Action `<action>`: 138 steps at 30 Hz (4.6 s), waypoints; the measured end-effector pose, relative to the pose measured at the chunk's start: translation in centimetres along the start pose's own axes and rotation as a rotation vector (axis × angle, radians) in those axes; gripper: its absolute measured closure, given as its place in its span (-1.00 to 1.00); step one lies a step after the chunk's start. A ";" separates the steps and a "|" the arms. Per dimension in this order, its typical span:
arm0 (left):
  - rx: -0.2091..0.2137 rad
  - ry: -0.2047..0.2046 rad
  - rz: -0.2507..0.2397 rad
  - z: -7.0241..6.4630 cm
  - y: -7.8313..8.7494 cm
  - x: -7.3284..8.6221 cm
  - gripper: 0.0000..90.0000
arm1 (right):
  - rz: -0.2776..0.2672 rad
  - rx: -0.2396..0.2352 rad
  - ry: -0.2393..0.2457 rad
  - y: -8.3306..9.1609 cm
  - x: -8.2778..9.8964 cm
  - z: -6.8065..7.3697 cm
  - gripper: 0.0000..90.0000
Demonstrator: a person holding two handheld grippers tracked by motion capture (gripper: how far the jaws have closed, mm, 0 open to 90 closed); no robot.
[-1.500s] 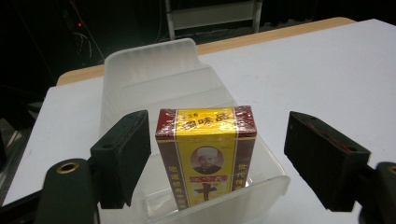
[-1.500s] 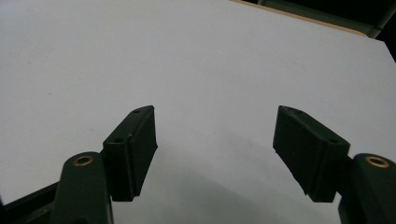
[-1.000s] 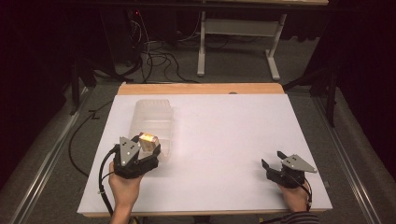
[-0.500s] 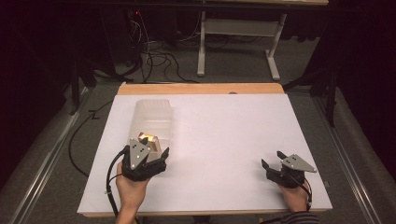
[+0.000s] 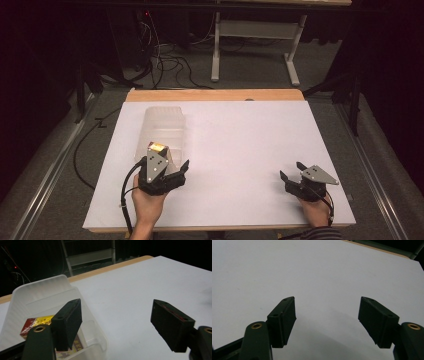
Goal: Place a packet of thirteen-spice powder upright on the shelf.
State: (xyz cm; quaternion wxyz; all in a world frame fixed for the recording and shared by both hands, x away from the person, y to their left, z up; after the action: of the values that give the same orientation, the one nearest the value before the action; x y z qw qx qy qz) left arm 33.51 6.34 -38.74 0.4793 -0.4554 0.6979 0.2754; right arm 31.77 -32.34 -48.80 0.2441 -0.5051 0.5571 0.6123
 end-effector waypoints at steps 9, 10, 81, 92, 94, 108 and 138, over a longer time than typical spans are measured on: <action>0.040 0.008 0.013 -1.4 -0.6 0.5 -0.42 | -0.001 0.001 -0.001 0.0 0.0 0.0 -0.32; 0.044 0.010 0.015 -1.5 -0.6 0.6 -0.42 | -0.002 0.001 -0.001 0.0 0.0 0.0 -0.32; 0.083 0.069 0.167 -3.9 -3.7 7.1 -0.42 | -0.003 -0.001 0.001 0.0 0.0 0.0 -0.32; 0.063 0.046 0.177 -3.5 -5.1 9.0 -0.42 | 0.000 -0.003 0.000 0.0 0.0 0.0 -0.32; 0.066 0.045 0.177 -3.5 -5.3 9.3 -0.42 | 0.001 -0.003 -0.001 0.0 0.0 0.0 -0.32; 0.052 0.020 0.162 -3.0 -6.7 10.7 -0.42 | 0.000 -0.003 0.000 0.0 0.0 0.0 -0.32; 0.005 0.028 0.128 -2.2 -7.4 12.4 -0.45 | 0.001 -0.004 -0.001 0.0 0.0 0.0 -0.32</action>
State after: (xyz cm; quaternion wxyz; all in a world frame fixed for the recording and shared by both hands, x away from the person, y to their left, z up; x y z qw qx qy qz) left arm 37.67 -3.27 -48.87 0.4522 -0.4125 0.7328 0.2973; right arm 31.73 -32.32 -48.81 0.2433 -0.5051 0.5561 0.6136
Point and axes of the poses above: each handheld gripper's, and its own axes: y roughly backward along the jaws, x roughly out of its underside, z roughly to its left, the point moved 2 cm from there along -y, roughly forward along the jaws, and after that the axes turned 3 degrees about -z, right-handed, at the moved point
